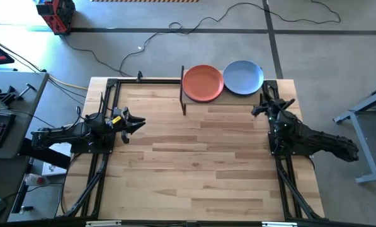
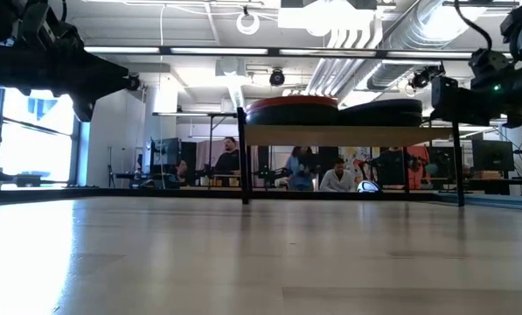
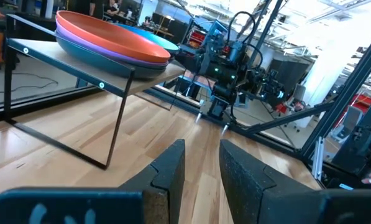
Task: Place and stack plates onto a shelf
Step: Return to Home Position
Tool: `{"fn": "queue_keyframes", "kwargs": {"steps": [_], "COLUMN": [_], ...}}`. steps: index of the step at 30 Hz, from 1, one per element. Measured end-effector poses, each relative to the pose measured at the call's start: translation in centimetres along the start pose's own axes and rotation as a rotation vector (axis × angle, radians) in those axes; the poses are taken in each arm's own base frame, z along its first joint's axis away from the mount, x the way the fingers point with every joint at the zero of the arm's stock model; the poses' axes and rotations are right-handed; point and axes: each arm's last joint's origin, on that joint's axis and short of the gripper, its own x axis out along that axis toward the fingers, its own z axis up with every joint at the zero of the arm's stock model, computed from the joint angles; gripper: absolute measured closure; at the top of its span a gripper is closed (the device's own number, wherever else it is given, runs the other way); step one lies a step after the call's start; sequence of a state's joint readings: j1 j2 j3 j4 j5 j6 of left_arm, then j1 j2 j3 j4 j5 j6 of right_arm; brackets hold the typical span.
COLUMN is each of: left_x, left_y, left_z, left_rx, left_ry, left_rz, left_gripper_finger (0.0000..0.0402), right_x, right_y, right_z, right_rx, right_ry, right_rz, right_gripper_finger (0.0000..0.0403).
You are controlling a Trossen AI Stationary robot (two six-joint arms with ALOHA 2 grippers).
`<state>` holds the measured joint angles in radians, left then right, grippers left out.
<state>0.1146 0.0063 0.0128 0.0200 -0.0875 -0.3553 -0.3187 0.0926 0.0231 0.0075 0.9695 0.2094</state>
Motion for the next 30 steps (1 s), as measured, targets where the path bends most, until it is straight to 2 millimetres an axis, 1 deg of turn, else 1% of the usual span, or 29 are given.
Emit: {"fn": "queue_keyframes", "kwargs": {"steps": [4,6,8,11,12,15,20,22,24,27,30], "left_x": [0.0,0.0,0.0,0.0,0.0,0.0,0.0,0.0,0.0,0.0,0.0], "left_y": [0.0,0.0,0.0,0.0,0.0,0.0,0.0,0.0,0.0,0.0,0.0], "left_z": [0.0,0.0,0.0,0.0,0.0,0.0,0.0,0.0,0.0,0.0,0.0], "left_rx": [0.000,0.000,0.000,0.000,0.000,0.000,0.000,0.000,0.000,0.000,0.000], "left_ry": [0.000,0.000,0.000,0.000,0.000,0.000,0.000,0.000,0.000,0.000,0.000], "left_rz": [0.000,0.000,0.001,0.001,0.001,0.001,0.001,0.001,0.001,0.001,0.001], "left_gripper_finger": [0.0314,0.0314,0.0314,0.0314,0.0314,0.0314,0.0314,0.0314,0.0314,0.0314,0.0314], "right_x": [0.0,0.0,0.0,-0.3,-0.4,-0.6,-1.1,-1.3,-1.3,-1.2,-1.3], "right_y": [0.0,0.1,0.3,0.7,0.8,1.3,2.4,2.6,2.6,2.6,2.6], "right_z": [0.0,0.6,1.5,3.0,3.4,3.5,2.2,1.6,1.3,0.9,0.8], "right_rx": [-0.036,-0.049,-0.100,-0.209,-0.222,-0.212,-0.194,-0.208,-0.191,-0.127,-0.078], "right_ry": [-0.003,-0.040,-0.101,-0.228,-0.270,-0.314,-0.211,-0.164,-0.109,-0.029,0.010], "right_rz": [-0.011,-0.006,0.030,0.140,0.187,0.380,0.812,0.939,0.978,0.970,0.973], "right_gripper_finger": [0.0285,0.0285,0.0285,0.0285,0.0285,0.0285,0.0285,0.0285,0.0285,0.0285,0.0285]}}
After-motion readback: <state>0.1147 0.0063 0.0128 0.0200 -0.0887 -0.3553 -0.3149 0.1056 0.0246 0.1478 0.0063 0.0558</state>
